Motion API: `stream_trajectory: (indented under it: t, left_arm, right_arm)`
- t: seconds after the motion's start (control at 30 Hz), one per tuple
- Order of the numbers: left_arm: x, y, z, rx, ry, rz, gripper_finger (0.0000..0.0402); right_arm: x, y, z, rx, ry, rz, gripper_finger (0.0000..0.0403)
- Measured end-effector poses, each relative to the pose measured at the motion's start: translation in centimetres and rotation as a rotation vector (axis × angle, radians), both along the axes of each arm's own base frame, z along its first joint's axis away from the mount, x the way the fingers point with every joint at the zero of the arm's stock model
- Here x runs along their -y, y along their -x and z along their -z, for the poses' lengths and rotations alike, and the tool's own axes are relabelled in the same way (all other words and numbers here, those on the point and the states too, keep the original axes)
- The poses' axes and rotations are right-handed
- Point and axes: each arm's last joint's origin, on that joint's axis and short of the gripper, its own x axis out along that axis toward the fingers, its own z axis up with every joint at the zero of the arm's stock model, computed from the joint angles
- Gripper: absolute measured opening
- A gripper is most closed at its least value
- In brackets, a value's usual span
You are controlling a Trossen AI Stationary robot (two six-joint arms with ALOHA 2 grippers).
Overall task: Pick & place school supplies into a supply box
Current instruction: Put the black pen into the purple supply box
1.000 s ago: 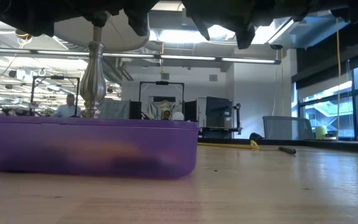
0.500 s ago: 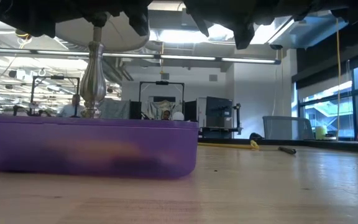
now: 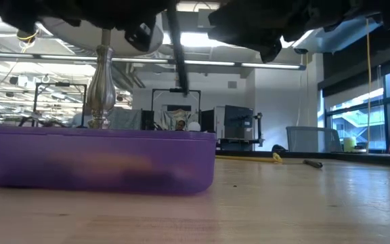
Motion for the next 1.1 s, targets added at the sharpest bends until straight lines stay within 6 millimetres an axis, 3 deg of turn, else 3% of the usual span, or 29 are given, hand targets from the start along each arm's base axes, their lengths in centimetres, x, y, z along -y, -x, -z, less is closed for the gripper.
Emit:
stream_trajectory:
  t: [0.27,0.57,0.73,1.1]
  left_arm:
    - [2.7,-0.6,-1.4,-0.442,-0.154,-0.113,0.0020]
    - [2.0,-0.7,-4.5,-0.785,-0.028,-0.170,0.0022]
    - [0.8,-0.8,-4.0,-0.877,-0.001,-0.163,0.0022]
    - [-0.4,-2.4,-0.9,-1.005,-0.002,-0.162,0.0027]
  right_arm:
    - [0.2,0.3,1.1,-0.106,0.002,0.017,0.0146]
    - [0.5,0.3,1.4,-0.136,-0.003,0.035,0.0146]
    - [0.5,0.4,1.5,-0.149,0.004,0.036,0.0146]
    - [0.5,0.5,1.7,-0.174,0.017,0.037,0.0146]
